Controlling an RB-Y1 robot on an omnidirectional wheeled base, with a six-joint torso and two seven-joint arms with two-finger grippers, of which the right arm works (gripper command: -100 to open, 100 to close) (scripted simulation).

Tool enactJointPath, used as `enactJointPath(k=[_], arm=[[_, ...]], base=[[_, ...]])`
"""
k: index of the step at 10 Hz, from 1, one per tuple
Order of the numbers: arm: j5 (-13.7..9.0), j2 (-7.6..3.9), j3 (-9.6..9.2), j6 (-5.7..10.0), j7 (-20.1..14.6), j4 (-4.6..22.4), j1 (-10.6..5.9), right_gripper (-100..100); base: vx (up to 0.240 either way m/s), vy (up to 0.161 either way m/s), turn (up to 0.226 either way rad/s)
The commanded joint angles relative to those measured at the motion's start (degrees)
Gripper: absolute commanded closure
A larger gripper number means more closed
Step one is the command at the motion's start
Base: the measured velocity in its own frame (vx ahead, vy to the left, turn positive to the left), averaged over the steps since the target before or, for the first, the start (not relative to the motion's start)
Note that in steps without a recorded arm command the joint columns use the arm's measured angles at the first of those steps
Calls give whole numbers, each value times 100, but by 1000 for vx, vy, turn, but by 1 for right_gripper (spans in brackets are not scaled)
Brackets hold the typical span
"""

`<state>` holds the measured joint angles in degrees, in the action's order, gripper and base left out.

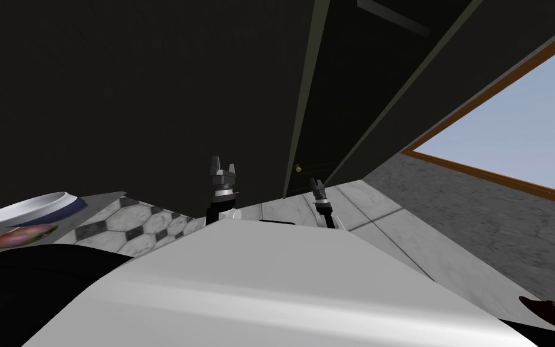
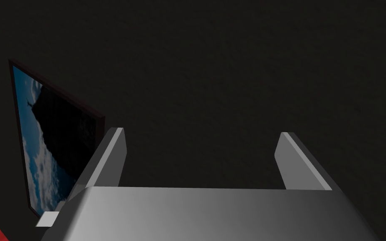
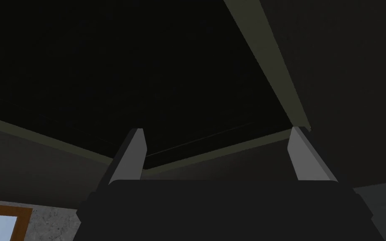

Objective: Pull the door open

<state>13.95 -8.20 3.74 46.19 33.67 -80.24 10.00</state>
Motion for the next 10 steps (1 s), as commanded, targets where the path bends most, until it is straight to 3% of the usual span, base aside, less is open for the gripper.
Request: enactJointPath(k=[1,4,5,7,10], arm=[[67,-35,2,44,200,286,-103,-100],[176,-101,12,156,536,792,-266,-100],[176,-101,12,156,536,816,-266,-100],[283,-165,21,265,867,1212,-427,-100],[334,-195,25,317,1023,1559,-503,-100]], base=[[52,-19,22],[64,-12,27],[46,-5,9],[63,-15,31],[53,-18,16]])
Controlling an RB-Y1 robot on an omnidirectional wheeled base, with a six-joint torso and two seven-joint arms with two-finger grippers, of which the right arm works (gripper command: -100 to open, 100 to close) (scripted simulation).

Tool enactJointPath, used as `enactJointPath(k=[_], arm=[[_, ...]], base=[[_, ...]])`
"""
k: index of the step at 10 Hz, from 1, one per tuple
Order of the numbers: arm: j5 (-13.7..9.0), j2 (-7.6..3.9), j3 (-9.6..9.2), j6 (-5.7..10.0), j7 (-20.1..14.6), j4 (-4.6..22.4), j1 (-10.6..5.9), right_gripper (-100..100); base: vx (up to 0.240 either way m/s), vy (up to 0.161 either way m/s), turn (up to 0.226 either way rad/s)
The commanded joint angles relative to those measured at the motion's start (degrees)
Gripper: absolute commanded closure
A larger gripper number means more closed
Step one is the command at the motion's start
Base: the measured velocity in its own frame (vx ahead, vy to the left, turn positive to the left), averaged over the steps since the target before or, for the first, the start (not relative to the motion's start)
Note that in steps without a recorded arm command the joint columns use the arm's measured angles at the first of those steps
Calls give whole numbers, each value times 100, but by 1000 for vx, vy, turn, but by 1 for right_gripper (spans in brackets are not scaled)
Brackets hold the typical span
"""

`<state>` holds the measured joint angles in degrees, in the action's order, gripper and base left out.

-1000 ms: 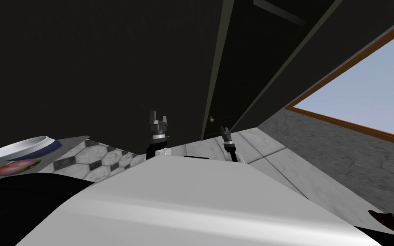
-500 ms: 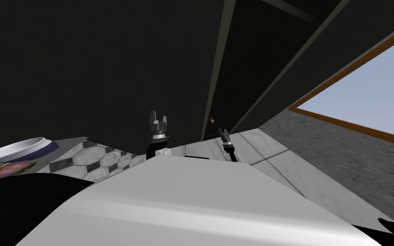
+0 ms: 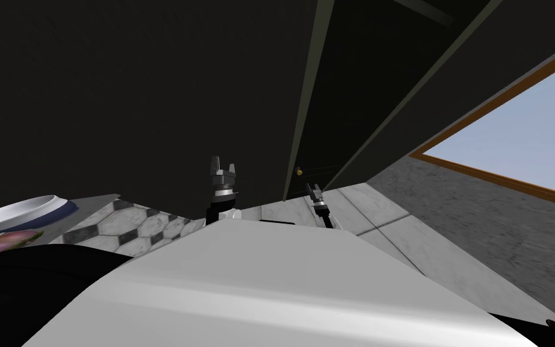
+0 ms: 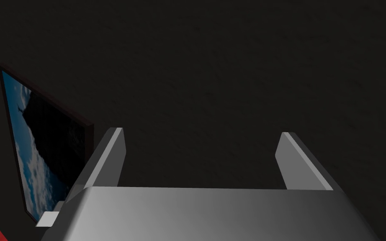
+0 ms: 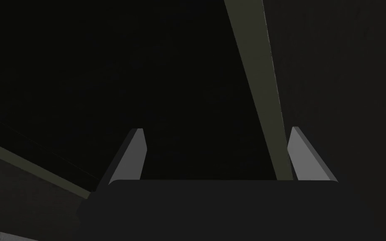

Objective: Pull the door open

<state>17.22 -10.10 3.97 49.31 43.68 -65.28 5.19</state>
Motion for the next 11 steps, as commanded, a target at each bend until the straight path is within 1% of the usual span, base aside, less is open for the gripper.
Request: enactJointPath(k=[1,2,4,5,6,9,10,11], arm=[[58,-34,6,58,179,286,-96,-100],[58,-34,6,58,179,302,-96,-100],[155,-91,15,157,479,750,-242,-100],[201,-117,19,204,621,890,-311,-100],[201,-117,19,204,621,976,-311,-100],[328,-190,30,335,1014,1575,-502,-100],[328,-190,30,335,1014,1575,-502,-100],[368,-213,33,375,1136,1755,-561,-100]], base=[[56,-15,23],[46,-8,13],[55,-11,26],[78,-16,31],[70,-17,15],[74,-21,27],[70,-9,8],[52,-12,14]])
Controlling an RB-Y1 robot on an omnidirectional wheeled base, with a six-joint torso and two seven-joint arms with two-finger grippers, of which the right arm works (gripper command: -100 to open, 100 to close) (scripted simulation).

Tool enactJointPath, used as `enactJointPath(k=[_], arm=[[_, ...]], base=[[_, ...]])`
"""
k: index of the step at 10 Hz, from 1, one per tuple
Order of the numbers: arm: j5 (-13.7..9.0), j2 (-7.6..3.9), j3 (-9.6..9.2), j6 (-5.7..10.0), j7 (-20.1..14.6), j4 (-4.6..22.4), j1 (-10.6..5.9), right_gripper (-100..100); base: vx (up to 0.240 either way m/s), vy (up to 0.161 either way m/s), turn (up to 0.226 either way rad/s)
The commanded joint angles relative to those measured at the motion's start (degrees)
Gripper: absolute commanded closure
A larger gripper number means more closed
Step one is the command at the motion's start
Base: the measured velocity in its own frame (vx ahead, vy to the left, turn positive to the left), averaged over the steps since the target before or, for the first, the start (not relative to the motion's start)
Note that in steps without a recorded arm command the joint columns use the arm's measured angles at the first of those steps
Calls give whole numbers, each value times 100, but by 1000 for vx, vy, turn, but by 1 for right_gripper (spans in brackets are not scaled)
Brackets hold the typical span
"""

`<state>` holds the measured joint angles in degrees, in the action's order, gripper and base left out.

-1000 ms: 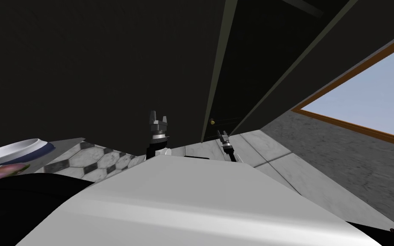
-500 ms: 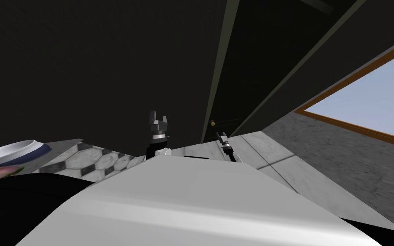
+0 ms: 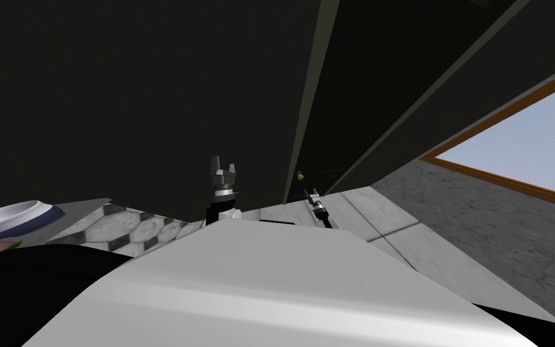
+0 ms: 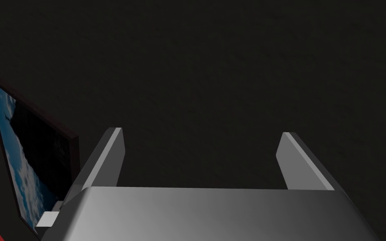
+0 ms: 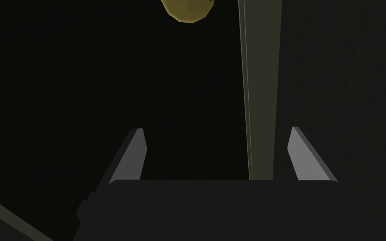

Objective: Pull the door open

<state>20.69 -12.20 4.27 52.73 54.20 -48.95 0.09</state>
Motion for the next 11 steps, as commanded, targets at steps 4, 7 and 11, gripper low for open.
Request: enactJointPath(k=[4,7,11], arm=[[151,-77,15,167,486,743,-247,-100],[229,-121,22,247,729,1113,-364,-100],[104,-88,-32,210,898,1285,-491,-100]], base=[[72,-19,24],[63,-9,17],[60,21,31]])
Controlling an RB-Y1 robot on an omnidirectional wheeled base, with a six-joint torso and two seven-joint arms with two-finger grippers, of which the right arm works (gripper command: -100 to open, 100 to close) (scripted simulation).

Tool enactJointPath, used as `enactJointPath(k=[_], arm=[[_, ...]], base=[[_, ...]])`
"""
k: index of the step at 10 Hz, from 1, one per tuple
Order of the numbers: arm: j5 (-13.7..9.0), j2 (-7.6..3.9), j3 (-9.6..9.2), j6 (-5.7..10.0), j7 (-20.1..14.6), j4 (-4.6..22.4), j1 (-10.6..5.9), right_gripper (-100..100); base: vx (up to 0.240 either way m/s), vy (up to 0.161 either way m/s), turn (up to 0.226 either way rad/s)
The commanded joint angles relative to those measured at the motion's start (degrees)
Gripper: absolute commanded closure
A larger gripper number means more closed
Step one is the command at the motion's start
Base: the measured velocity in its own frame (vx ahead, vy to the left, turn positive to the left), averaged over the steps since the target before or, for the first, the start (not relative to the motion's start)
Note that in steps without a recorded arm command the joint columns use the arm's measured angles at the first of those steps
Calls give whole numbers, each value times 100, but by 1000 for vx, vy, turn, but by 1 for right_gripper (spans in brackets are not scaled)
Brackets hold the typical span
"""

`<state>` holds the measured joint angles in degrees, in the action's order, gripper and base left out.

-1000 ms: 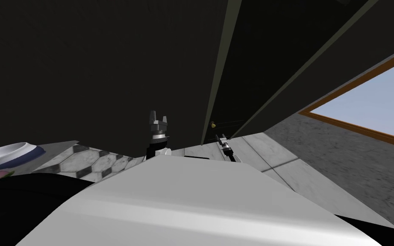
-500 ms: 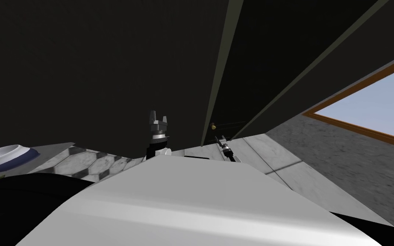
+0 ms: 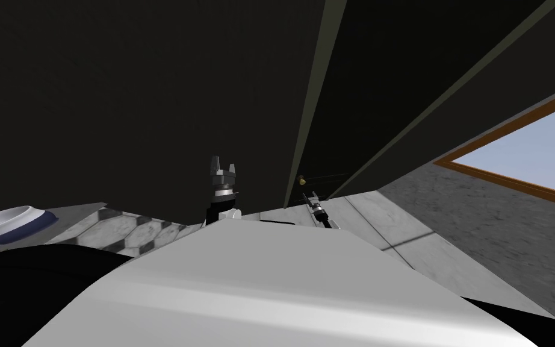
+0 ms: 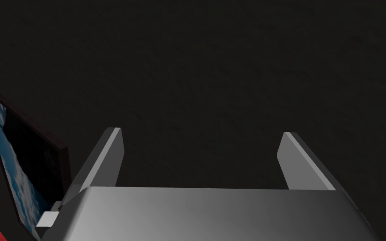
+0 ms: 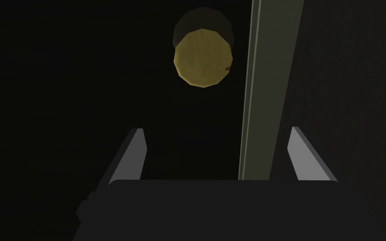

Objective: Pull the door open

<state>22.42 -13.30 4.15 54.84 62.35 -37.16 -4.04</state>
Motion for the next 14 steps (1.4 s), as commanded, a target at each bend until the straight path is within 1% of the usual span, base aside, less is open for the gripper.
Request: enactJointPath(k=[1,3,4,5,6,8,10,11,12,14], arm=[[-110,35,-36,-14,120,144,-114,-100],[-293,90,-104,-72,286,311,-274,-100],[-381,117,-137,-100,366,392,-351,-100],[-422,129,-152,-113,403,429,-386,-100],[-518,158,-188,-143,490,517,-470,-100],[-555,169,-201,-155,524,551,-503,-100],[-555,169,-201,-155,524,551,-503,-100],[-524,208,-254,-184,498,551,-371,-100],[-524,208,-254,-184,498,551,-371,100],[-524,208,-254,-184,498,551,-371,100]], base=[[183,129,78],[164,94,59],[205,-11,51],[153,-46,-12],[80,-85,9],[68,-78,10],[16,-17,-11],[-33,8,-10],[-23,3,-30],[-6,3,9]])
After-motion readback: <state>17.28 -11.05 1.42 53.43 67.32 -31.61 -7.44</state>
